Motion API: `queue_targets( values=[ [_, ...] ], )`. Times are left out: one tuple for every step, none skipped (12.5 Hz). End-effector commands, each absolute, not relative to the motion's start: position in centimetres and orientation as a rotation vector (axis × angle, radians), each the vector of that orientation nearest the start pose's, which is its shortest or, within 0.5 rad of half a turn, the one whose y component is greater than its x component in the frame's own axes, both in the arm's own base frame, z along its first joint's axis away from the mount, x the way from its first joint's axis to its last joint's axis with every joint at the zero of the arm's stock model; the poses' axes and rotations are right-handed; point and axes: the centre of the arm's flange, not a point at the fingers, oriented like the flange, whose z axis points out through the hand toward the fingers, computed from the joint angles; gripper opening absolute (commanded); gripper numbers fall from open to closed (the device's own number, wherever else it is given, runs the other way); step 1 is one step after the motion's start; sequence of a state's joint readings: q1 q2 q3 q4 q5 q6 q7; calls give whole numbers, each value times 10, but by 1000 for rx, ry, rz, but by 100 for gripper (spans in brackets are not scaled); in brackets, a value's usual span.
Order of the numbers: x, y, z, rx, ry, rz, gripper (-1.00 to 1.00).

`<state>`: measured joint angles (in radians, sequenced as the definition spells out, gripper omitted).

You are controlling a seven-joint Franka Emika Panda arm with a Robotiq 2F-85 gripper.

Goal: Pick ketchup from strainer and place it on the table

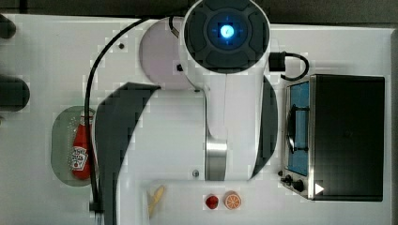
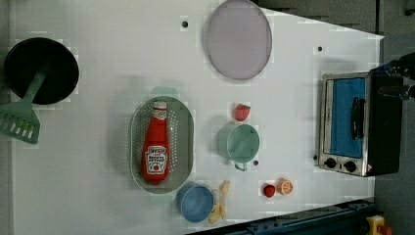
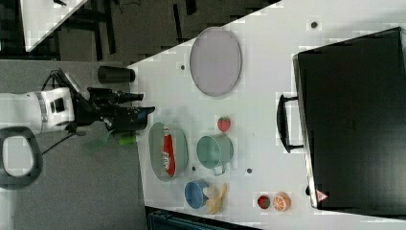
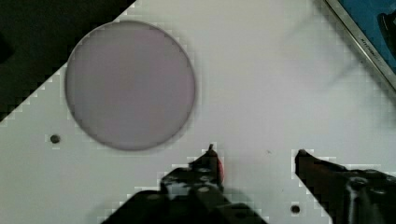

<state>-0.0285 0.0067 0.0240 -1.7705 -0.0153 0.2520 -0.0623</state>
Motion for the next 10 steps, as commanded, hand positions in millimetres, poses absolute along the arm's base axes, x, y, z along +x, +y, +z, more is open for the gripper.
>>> queue_targets(
  values=[
    [474, -37, 552, -2886, 1207, -16, 59],
    [475, -35, 551, -2888, 1201, -17, 82],
    [477, -29, 551, -2895, 1183, -25, 100],
    [480, -16, 549, -2909, 1149, -37, 100],
    [484, 2, 546, -2932, 1096, -53, 100],
    [488, 25, 541, -2959, 1034, -65, 100],
    [491, 50, 536, -2988, 964, -70, 100],
    [492, 78, 529, -3019, 886, -75, 100],
    [491, 108, 522, -3049, 802, -74, 100],
    [489, 139, 515, -3075, 712, -81, 100]
  ],
)
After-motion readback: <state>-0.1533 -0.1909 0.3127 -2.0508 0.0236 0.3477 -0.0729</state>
